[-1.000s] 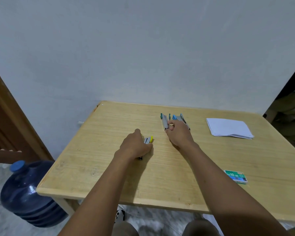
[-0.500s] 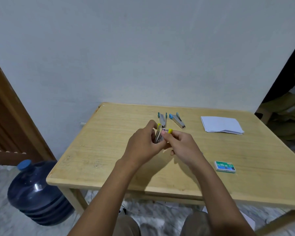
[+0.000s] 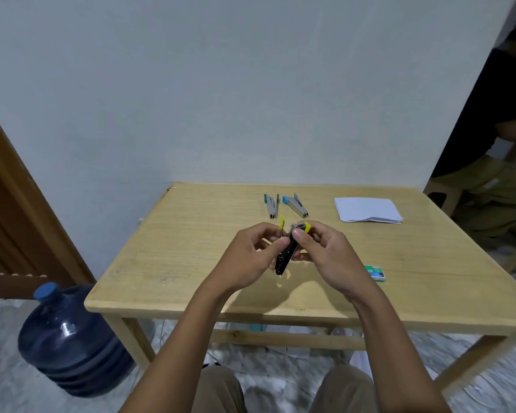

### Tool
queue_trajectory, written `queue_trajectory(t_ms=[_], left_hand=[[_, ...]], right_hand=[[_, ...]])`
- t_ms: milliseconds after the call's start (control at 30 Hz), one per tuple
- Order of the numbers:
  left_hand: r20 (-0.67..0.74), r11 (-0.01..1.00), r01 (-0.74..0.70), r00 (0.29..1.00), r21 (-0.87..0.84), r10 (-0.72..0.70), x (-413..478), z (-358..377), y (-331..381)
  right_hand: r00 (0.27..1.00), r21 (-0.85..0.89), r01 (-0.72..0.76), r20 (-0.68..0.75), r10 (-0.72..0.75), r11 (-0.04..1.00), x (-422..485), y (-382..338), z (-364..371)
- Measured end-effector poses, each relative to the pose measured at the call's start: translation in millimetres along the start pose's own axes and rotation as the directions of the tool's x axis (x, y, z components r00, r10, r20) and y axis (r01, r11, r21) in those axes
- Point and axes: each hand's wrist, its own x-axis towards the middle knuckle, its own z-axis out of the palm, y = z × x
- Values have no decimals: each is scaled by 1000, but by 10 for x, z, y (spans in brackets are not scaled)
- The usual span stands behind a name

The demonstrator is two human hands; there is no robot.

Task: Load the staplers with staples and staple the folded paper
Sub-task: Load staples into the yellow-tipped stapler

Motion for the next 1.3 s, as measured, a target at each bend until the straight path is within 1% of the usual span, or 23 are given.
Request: queue_trajectory(t_ms=[167,333,433,600,667,733,800,1000,1100,1167,1233,1300], left_hand=[[-10,999,38,999,-18,-38,0,150,23],[-28,997,70,997,-31,-71,7,224,25],[-45,997,73,996,-10,-73,2,253,41],[-101,995,39,994,89,-30,-17,270,38],[-116,996,36,993,85,-26,-24,293,45],[-130,996,46,991,82,-35,-17,313,44],[-126,996,72,990,61,-64,-6,316,54],[-113,984,149,981,-92,-159,-21,336,52],[-112,978,156,979,-141,-172,-33,383,69],[-122,971,153,977,-184,-177,-42,405,83],[-145,953,154,970,-262,-197,-40,400,94],[-147,943,152,968,-296,-202,-34,377,109]], right_hand=[[994,-27,17,-111,-20,999,-79,96,19],[988,-48,33,-149,-40,998,-110,144,25],[990,-34,25,-135,-30,999,-95,175,0],[998,-6,-7,-70,6,1000,-48,204,-55],[999,-24,1,-49,-2,1000,-41,205,-64],[999,-78,17,-37,-20,997,-47,206,-76],[998,-129,32,-42,-37,991,-67,200,-89],[991,-174,104,-70,-118,979,-62,222,-80],[985,-222,110,-103,-136,969,-53,233,-26],[975,-239,97,-173,-141,966,-51,245,0],[958,-206,67,-262,-121,976,-43,258,-14],[956,-187,48,-277,-100,981,-37,252,-37]])
